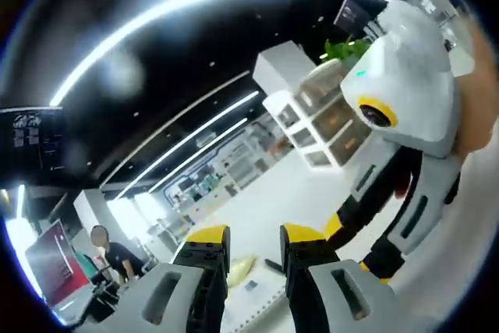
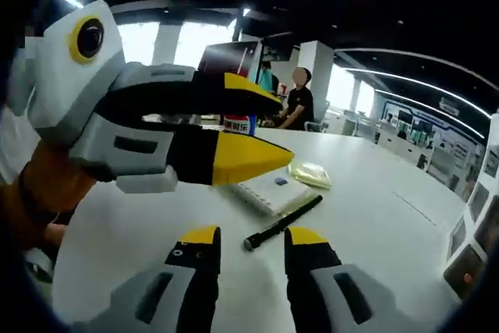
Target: Pick up the scattered pens and sticky notes one by one and arrange them into an orderly layout on the desk, lining the pens up parallel to each other and squaring the sticky note stack until the whole desk area is clear and organized
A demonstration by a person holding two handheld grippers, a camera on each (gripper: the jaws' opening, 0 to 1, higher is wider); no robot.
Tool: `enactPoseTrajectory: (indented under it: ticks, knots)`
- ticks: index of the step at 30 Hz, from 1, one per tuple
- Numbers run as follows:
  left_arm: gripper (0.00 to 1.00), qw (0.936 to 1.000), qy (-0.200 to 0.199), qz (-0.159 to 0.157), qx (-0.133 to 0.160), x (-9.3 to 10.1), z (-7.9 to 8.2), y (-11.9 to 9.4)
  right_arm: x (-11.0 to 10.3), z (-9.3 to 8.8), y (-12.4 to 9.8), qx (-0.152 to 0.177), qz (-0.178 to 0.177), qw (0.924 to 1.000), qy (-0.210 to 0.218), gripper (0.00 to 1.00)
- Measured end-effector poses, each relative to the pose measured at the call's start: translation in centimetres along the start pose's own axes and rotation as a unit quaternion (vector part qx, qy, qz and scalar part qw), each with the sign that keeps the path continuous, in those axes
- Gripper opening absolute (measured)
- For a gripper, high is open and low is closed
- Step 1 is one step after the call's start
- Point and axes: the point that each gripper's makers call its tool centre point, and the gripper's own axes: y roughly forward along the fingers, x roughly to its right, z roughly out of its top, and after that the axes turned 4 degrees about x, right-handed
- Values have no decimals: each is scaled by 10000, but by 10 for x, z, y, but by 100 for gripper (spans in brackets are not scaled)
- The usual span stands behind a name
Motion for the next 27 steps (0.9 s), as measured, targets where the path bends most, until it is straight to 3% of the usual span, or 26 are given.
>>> enactPoseTrajectory:
  ticks: [4,9,10,12,13,18,22,27]
  knots:
    - [27,10000,-30,30,12,-1,0,-1,5,1,7,-25,-119,9994,330,47]
    - [27,10000,-5,-62,-2,1,1,2,12,-2,17,-128,-144,9981,584,39]
    - [27,9999,20,-101,-14,2,1,4,16,-12,19,-368,-149,9979,516,37]
    - [27,9999,47,-111,-19,1,1,4,18,-15,18,-459,-143,9979,425,35]
    - [27,9999,66,-96,8,1,2,4,23,-18,15,-600,-145,9980,162,33]
    - [27,9999,59,-90,11,-2,1,4,43,-13,10,-662,-268,9974,-104,27]
    - [27,10000,19,-88,-11,-5,0,6,47,-7,19,-534,-234,9960,683,31]
    - [27,10000,-46,-66,34,-7,3,7,44,-9,25,-525,-192,9963,654,31]
